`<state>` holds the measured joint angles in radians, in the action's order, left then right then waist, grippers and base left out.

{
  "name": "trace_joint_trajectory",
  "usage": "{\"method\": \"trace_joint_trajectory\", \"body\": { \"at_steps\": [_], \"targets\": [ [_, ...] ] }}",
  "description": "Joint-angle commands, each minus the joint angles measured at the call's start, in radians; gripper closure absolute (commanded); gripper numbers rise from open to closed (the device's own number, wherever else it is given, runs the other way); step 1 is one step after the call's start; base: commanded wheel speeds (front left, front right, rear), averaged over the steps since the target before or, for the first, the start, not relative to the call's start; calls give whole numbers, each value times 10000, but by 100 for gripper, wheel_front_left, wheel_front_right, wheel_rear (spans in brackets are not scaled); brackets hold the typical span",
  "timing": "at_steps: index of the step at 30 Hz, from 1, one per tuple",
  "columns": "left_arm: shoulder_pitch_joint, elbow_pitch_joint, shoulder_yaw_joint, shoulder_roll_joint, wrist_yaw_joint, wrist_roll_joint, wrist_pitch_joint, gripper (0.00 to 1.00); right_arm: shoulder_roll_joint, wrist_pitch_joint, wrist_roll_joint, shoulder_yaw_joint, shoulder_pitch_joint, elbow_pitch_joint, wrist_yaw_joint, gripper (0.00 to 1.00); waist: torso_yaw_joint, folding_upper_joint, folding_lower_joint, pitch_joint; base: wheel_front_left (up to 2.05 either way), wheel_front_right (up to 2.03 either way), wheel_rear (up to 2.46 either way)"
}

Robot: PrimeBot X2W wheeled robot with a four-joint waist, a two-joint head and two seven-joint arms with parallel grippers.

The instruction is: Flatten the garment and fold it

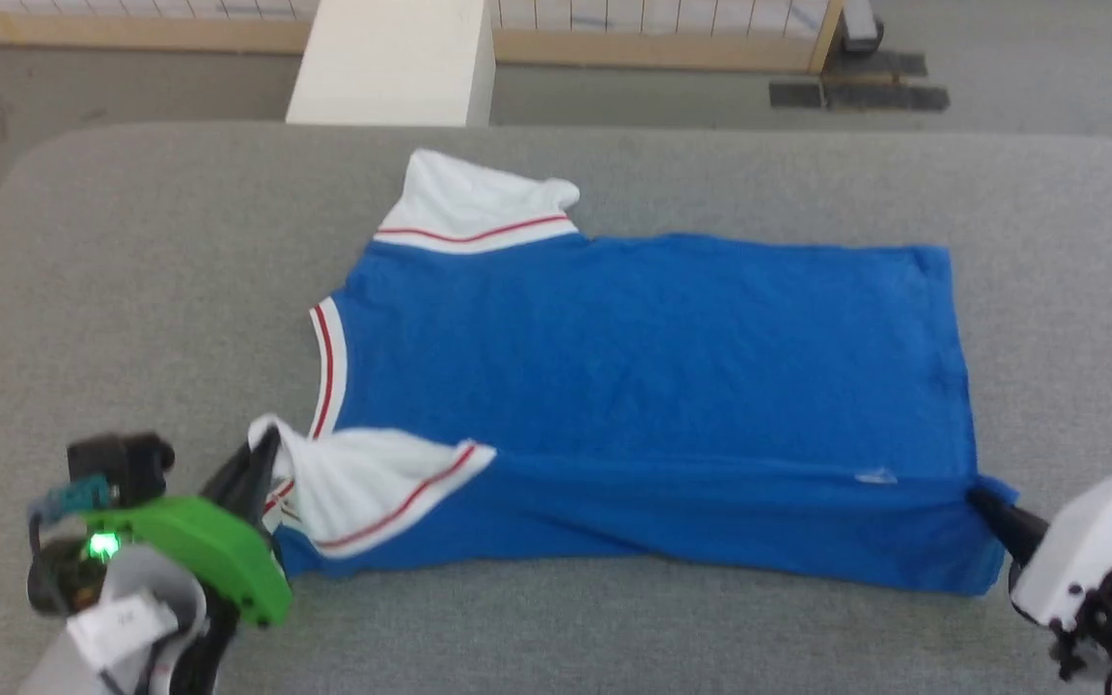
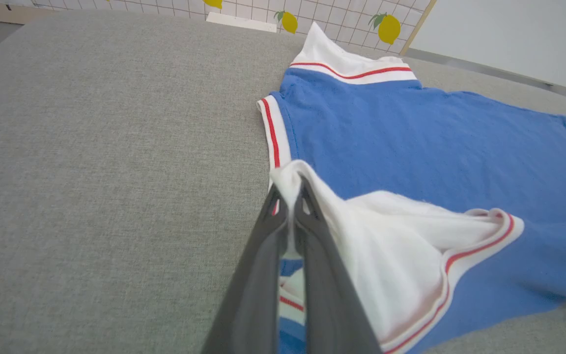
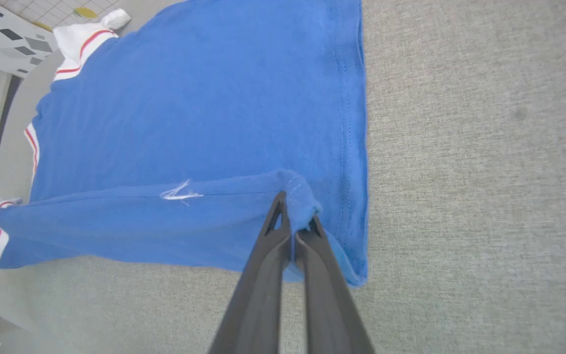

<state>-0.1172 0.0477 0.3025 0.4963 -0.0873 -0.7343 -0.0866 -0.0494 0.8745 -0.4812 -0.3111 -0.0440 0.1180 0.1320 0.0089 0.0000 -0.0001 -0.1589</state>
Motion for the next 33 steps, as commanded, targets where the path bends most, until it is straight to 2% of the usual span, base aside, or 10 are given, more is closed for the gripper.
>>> {"method": "trace_joint_trajectory", "body": {
  "at_steps": [1, 8, 17, 18, 19, 20, 21, 25, 28, 33],
  "targets": [
    [-451, 329, 39, -18, 154, 97, -1, 100, -10, 109, 208, 42, -338, -157, -13, 100, -74, 0, 1, -675, 0, 0, 0],
    [-1873, 1886, 312, -305, 703, 201, 124, 100, -9, 484, 1113, 218, -1455, -958, -13, 100, -138, 0, 1, -1466, 0, 0, 0],
    [-2591, 3244, 566, -592, 1102, 119, 91, 100, -9, 864, 1639, 325, -2006, -1670, -13, 100, -70, 0, 1, -1796, 0, 0, 0],
    [-2610, 3338, 581, -619, 1128, 103, 106, 86, -9, 839, 1570, 348, -2015, -1699, -13, 100, -59, 0, 1, -1746, 0, 0, 0],
    [-2622, 3381, 581, -631, 1149, 81, 117, 53, -9, 775, 1485, 353, -2023, -1698, -13, 53, -52, 0, 1, -1703, 0, 0, 0],
    [-2630, 3397, 547, -640, 1161, 45, 174, 0, -9, 716, 1398, 347, -2011, -1708, -13, 23, -44, 0, 1, -1610, 0, 0, 0],
    [-2615, 3380, 491, -631, 1129, 18, 238, 0, -9, 626, 1266, 327, -1998, -1681, -13, 0, -37, 0, 1, -1501, 0, 0, 0],
    [-2443, 2968, 154, -493, 798, -63, 482, 0, -9, 76, 785, 51, -1863, -1372, -13, 0, 37, 0, 1, -1097, 0, 0, 0],
    [-2021, 2396, -72, -294, 283, -79, 371, 0, -9, -266, 536, -187, -1620, -1066, -13, 0, 63, 0, 1, -786, 0, 0, 0],
    [-630, 854, -38, 92, -1243, -229, -1400, 0, -9, -470, 296, -478, -1006, -518, -13, 0, 47, 0, 1, -327, 0, 0, 0]
  ]
}}
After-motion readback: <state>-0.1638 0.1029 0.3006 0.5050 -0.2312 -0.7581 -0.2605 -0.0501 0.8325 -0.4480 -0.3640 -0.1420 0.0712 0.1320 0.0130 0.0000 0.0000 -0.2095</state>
